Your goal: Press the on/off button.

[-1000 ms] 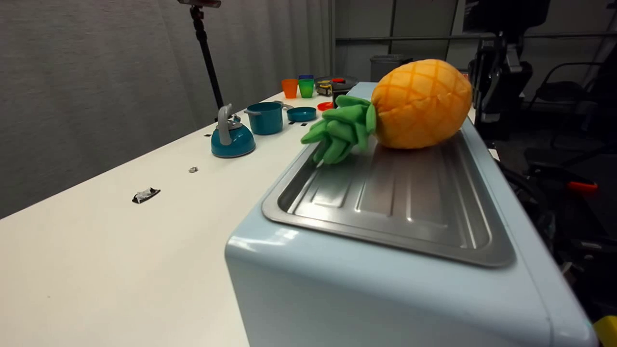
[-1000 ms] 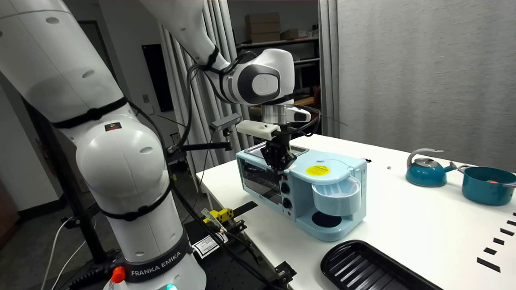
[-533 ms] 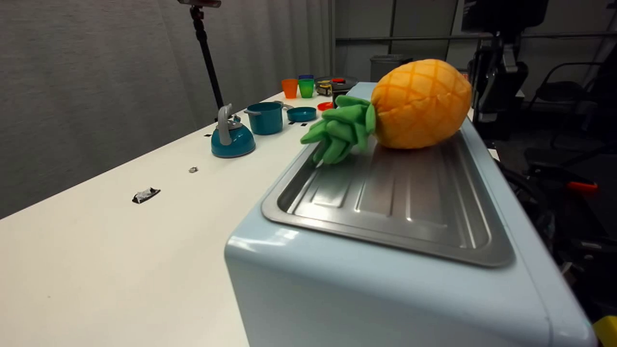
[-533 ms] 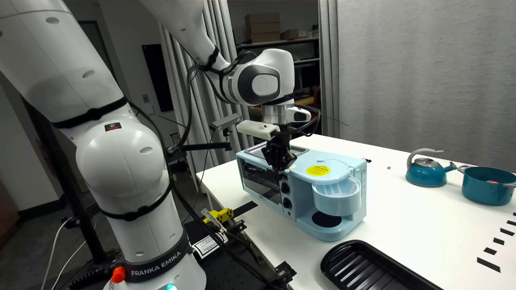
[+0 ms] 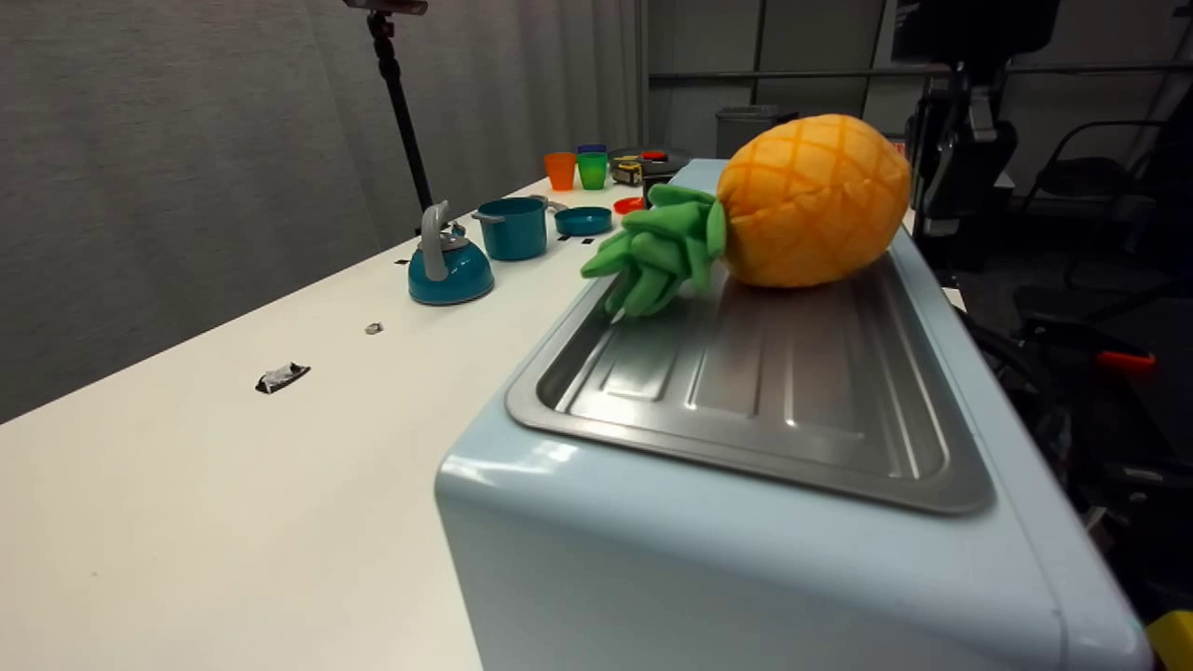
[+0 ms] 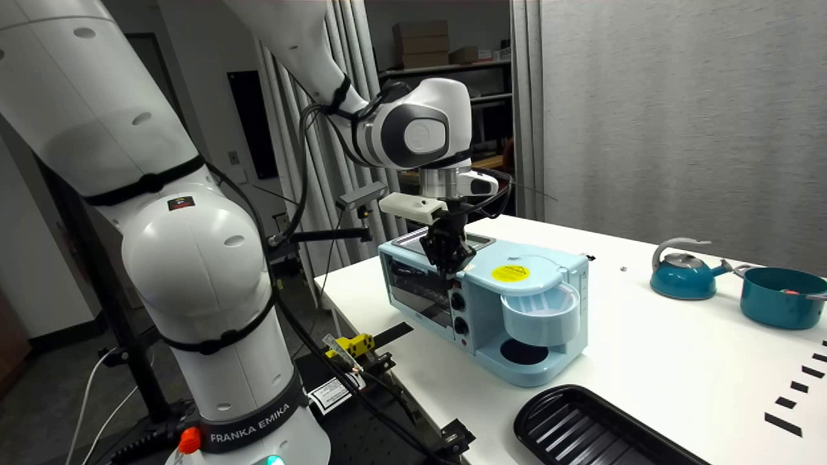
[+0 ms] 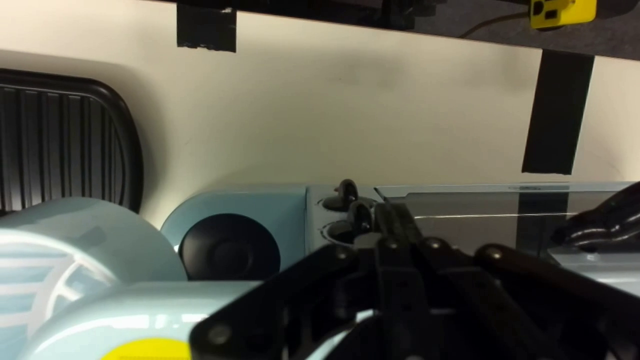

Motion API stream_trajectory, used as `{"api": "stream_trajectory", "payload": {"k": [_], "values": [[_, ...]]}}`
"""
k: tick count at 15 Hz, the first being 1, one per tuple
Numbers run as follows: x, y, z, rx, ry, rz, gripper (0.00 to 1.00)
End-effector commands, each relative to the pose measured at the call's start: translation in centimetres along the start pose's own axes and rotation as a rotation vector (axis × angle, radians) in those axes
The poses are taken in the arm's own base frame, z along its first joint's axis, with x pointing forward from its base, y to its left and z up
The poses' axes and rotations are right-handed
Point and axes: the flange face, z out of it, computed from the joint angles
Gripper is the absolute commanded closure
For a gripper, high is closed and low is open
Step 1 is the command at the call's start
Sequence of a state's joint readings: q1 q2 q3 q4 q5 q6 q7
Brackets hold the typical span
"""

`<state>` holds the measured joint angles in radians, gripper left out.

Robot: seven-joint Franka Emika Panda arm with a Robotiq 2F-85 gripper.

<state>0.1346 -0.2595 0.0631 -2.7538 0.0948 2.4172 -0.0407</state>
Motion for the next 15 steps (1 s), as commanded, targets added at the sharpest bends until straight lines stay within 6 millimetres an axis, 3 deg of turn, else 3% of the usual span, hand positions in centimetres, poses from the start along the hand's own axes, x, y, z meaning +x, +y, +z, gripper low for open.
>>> {"api": "stream_trajectory", "payload": {"k": [1, 15], "values": [[0.33, 1.05, 0.25, -0.031, 0.012, -0.004, 1.00], [1.09, 1.78, -0.13, -0.038, 0.035, 0.007, 1.00]]}}
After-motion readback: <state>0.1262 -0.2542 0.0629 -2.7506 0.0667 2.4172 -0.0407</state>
